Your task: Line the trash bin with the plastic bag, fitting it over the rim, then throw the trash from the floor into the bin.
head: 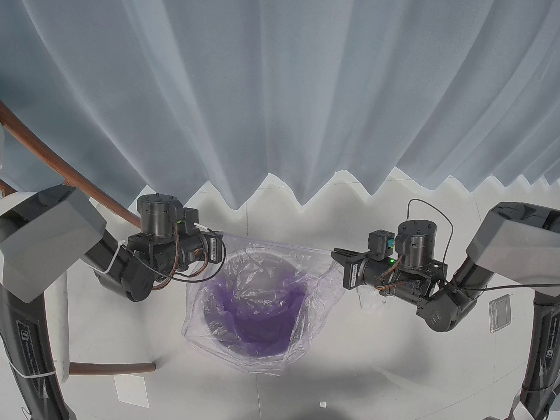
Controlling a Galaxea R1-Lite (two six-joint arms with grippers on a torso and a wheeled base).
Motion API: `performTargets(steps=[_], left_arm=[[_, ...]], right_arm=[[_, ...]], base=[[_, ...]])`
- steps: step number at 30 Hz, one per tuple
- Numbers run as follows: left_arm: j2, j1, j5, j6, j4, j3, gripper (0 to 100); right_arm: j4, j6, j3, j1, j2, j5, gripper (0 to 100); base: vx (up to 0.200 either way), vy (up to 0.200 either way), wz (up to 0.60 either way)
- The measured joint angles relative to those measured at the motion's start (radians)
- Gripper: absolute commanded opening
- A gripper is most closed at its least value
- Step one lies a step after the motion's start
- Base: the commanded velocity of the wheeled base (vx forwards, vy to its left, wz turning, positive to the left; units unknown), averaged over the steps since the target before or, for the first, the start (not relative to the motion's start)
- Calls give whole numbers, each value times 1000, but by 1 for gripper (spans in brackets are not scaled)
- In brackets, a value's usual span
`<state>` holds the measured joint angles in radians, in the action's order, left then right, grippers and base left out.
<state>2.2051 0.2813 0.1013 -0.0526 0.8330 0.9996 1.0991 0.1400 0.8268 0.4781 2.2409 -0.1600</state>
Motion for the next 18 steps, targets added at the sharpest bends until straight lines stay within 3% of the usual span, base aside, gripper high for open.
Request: performTargets(steps=[4, 13, 18], left_arm=[[34, -20, -2, -18, 39, 2, 0], [75, -17, 1, -224, 99, 7, 0], [82, -19, 5, -264, 137, 1, 0]], right_arm=[[23, 5, 34, -9, 41, 6, 0], [76, 21, 60, -5, 100, 5, 0], [109, 42, 60, -4, 119, 6, 0]], base=[[0, 0, 0], [0, 0, 0], [0, 0, 0]])
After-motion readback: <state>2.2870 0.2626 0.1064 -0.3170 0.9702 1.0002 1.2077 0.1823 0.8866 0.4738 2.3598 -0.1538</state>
